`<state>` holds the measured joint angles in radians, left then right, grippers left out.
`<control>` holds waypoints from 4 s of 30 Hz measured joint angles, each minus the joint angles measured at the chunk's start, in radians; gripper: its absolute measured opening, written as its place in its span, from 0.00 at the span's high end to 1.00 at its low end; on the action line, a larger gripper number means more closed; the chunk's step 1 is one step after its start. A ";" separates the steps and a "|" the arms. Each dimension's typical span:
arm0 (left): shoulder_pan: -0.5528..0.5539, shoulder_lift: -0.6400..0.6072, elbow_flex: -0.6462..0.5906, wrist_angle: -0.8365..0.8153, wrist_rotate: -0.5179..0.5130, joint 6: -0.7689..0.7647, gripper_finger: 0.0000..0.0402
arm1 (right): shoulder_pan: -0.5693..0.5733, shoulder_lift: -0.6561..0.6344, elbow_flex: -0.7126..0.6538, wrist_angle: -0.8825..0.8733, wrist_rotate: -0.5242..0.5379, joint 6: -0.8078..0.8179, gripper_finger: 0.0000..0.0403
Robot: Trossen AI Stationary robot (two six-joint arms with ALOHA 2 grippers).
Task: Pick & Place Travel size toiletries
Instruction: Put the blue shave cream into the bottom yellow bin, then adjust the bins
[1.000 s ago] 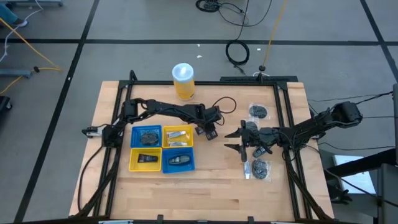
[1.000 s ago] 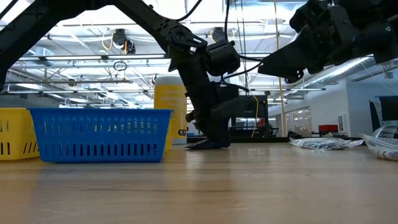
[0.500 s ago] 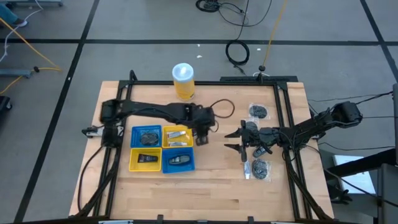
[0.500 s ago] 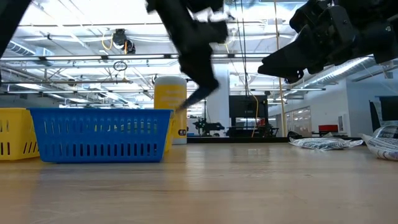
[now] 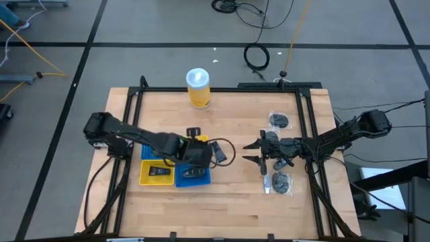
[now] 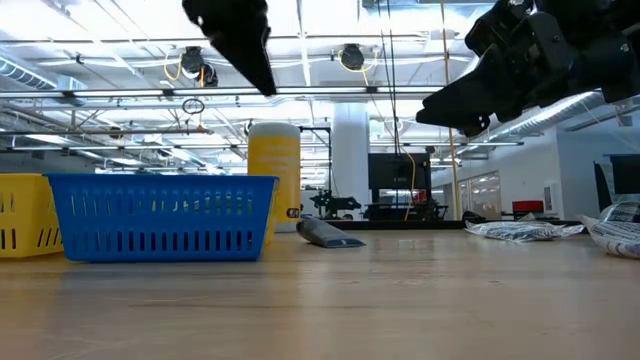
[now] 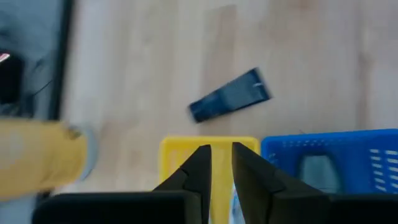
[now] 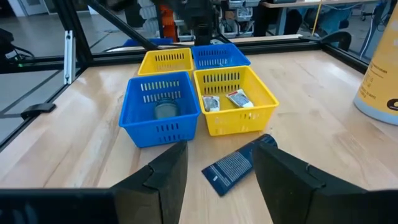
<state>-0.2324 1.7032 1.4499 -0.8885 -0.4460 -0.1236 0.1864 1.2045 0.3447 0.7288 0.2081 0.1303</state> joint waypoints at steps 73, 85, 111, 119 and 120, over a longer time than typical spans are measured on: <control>0.137 -0.046 -0.138 0.333 0.393 0.610 0.89 | -0.002 0.000 0.000 -0.002 0.005 0.016 0.57; -0.150 -0.224 -0.231 -0.229 0.392 -0.122 0.88 | -0.001 0.000 0.000 -0.001 0.003 0.031 0.57; -0.325 -0.334 -0.563 -0.269 0.477 -0.598 0.45 | -0.001 0.012 0.003 0.050 -0.008 0.027 0.57; -0.281 -0.489 -0.563 -0.051 0.155 -0.481 0.33 | -0.001 0.239 0.190 -0.043 -0.198 0.041 0.57; -0.281 -0.500 -0.563 -0.002 0.102 -0.449 0.33 | -0.001 0.284 0.225 -0.062 -0.223 0.039 0.57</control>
<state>-0.5132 1.2032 0.8871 -0.8904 -0.3436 -0.5726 0.1853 1.4885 0.5692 0.6667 -0.0148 0.1691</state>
